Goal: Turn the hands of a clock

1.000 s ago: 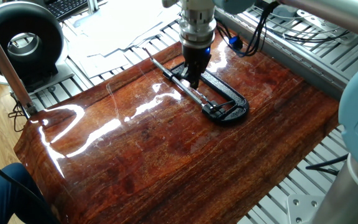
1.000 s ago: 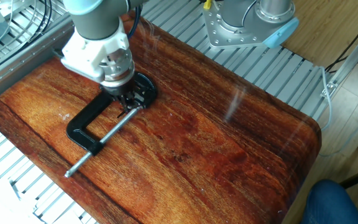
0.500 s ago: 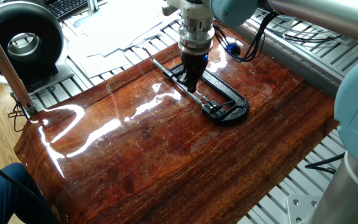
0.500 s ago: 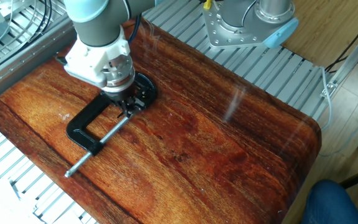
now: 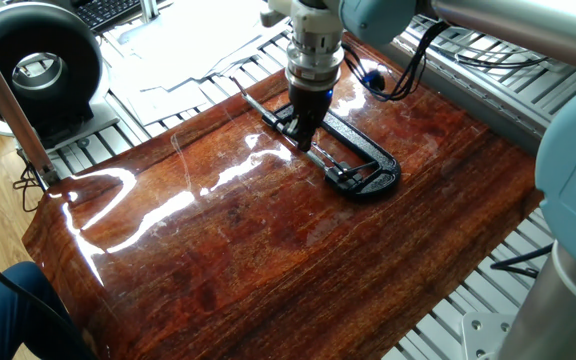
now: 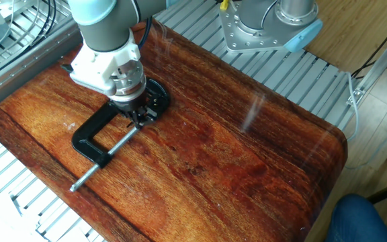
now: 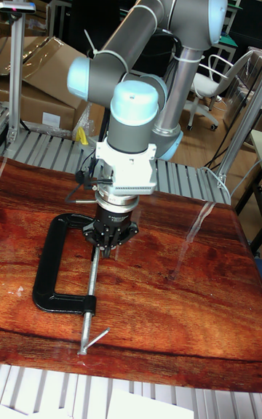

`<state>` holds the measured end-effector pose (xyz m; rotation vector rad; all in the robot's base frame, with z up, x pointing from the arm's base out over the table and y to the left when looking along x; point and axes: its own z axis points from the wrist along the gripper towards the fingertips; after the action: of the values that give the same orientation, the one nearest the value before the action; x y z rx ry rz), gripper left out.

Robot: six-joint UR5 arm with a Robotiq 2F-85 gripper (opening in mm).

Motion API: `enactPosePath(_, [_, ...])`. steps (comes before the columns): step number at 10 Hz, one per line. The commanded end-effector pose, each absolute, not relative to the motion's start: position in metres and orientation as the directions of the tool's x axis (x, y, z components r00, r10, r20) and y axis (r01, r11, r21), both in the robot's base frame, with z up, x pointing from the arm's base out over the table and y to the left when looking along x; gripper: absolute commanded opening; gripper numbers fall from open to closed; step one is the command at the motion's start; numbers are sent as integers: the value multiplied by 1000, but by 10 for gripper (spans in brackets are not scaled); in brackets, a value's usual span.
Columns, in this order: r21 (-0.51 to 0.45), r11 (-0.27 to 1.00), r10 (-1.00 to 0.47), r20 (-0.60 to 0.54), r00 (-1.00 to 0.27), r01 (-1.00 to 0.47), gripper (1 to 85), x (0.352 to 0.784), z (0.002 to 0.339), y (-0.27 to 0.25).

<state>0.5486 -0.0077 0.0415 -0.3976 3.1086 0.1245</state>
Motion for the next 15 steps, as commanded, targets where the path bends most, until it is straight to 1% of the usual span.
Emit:
enactPosePath(1, [96, 952, -288, -42, -957, -291, 10, 552, 41, -10])
enactPosePath(7, [121, 910, -393, -63, -918, -398, 10, 537, 36, -25])
enactPosePath(12, [112, 889, -439, -66, -896, -443, 10, 529, 36, -35])
enactPosePath(15, [79, 842, -530, -58, -846, -533, 10, 525, 37, -50])
